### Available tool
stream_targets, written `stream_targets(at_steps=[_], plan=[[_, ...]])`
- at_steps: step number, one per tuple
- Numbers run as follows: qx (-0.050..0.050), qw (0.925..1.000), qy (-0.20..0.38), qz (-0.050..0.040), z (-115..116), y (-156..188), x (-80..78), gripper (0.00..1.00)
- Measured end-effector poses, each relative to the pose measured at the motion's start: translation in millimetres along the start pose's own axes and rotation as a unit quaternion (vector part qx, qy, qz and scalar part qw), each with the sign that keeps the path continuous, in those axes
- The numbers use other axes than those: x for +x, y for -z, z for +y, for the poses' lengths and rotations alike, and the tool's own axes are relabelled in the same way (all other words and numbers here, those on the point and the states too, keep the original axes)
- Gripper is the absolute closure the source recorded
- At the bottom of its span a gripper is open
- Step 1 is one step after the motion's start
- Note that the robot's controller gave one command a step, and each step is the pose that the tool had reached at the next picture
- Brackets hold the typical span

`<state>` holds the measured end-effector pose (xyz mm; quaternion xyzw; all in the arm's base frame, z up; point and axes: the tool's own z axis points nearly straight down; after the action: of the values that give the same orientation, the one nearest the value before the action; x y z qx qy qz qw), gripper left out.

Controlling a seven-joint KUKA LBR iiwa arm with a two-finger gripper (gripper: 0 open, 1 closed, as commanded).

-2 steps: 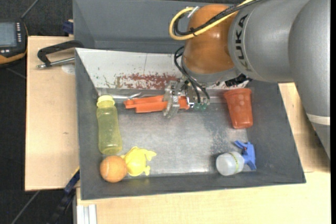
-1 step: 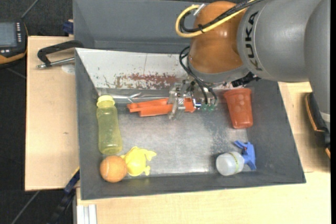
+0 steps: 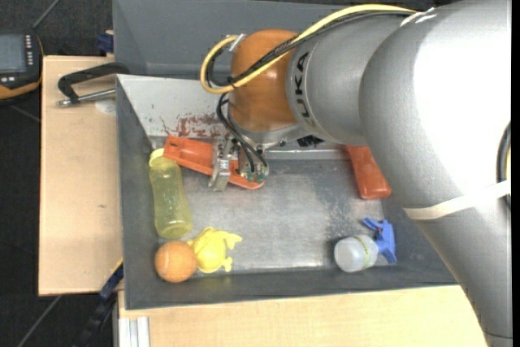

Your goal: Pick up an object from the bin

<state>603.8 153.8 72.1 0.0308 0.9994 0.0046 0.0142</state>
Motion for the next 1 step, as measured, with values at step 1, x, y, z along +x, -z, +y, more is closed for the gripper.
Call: stream_targets(at_steps=[1], plan=[[0.000, 1.0000, 0.000, 0.0000, 0.0, 0.0, 0.0, 1.00]])
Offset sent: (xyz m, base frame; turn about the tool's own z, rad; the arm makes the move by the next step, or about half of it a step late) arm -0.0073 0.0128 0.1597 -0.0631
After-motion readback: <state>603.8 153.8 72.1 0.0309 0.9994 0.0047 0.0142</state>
